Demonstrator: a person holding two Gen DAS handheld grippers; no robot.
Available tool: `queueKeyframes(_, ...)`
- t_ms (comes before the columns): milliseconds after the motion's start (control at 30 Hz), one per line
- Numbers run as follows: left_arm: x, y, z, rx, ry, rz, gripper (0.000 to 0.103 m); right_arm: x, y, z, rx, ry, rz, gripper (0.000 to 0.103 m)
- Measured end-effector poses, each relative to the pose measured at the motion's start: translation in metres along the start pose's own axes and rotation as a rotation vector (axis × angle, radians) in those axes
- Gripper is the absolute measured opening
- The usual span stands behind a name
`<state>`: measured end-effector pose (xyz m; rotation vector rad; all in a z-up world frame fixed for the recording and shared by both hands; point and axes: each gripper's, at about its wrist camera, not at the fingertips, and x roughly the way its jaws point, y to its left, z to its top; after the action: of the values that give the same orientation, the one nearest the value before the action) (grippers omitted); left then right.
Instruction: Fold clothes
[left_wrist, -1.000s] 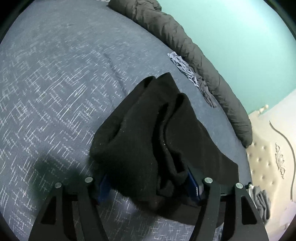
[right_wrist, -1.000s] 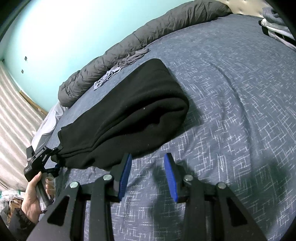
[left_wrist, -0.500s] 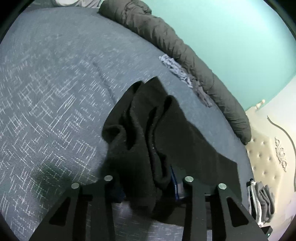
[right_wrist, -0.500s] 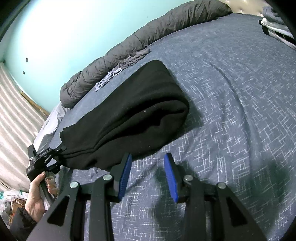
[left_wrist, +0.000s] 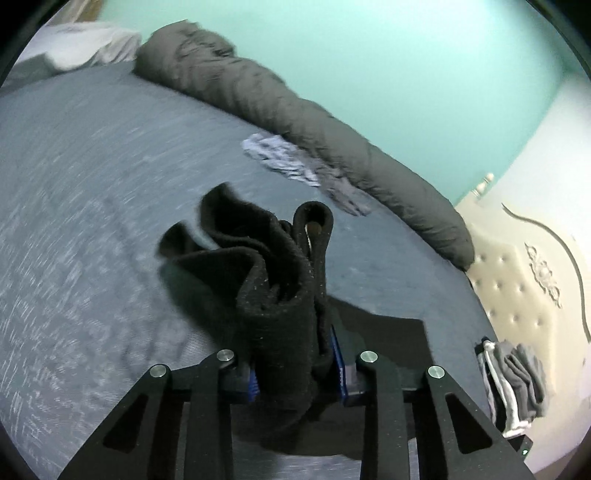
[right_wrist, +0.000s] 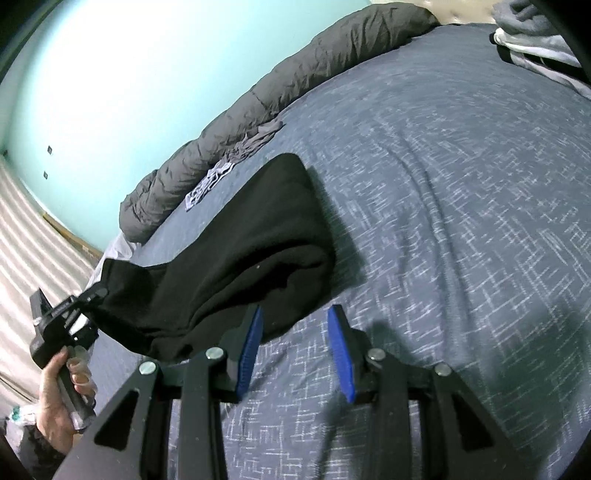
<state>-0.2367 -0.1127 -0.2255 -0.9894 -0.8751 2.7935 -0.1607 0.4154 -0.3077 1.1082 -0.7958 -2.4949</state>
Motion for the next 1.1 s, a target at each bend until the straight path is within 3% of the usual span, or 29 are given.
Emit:
queueKeyframes(200, 0.018, -0.083, 0.012, 0.111, 0.023, -0.036, 0.029, -0.012, -0.016, 0.009, 0.051, -0.020, 0.013, 0.037)
queueKeyframes(300, 0.034, -0.135, 0.002, 0.194, 0.055, -0.066, 0.029, -0.016, -0.025, 0.013, 0.076, -0.026, 0.016, 0.037)
queueKeyframes(400, 0.059, -0.181, -0.017, 0.266, 0.096, -0.093, 0.029, -0.020, -0.034, 0.017, 0.099, -0.032, 0.022, 0.037)
queueKeyframes(533, 0.121, -0.221, -0.076, 0.383, 0.238, -0.072, 0.029, -0.025, -0.047, 0.023, 0.132, -0.039, 0.019, 0.037)
queueKeyframes(633, 0.153, -0.225, -0.115, 0.437, 0.330, -0.043, 0.030, -0.024, -0.054, 0.025, 0.150, -0.037, 0.011, 0.037)
queueKeyframes(733, 0.159, -0.230, -0.129, 0.457, 0.346, -0.063, 0.043, -0.024, -0.055, 0.027, 0.153, -0.033, 0.016, 0.037)
queueKeyframes(767, 0.157, -0.232, -0.128, 0.456, 0.348, -0.079, 0.049, -0.025, -0.054, 0.027, 0.150, -0.033, 0.020, 0.037)
queueKeyframes(900, 0.137, -0.233, -0.113, 0.465, 0.336, -0.118, 0.055, -0.024, -0.049, 0.028, 0.134, -0.031, 0.027, 0.037)
queueKeyframes(1000, 0.106, -0.222, -0.094, 0.434, 0.278, -0.151, 0.070, -0.024, -0.049, 0.027, 0.142, -0.032, 0.024, 0.042)
queueKeyframes(1100, 0.072, -0.200, -0.076, 0.386, 0.206, -0.174, 0.072, -0.024, -0.048, 0.027, 0.144, -0.041, 0.020, 0.042)
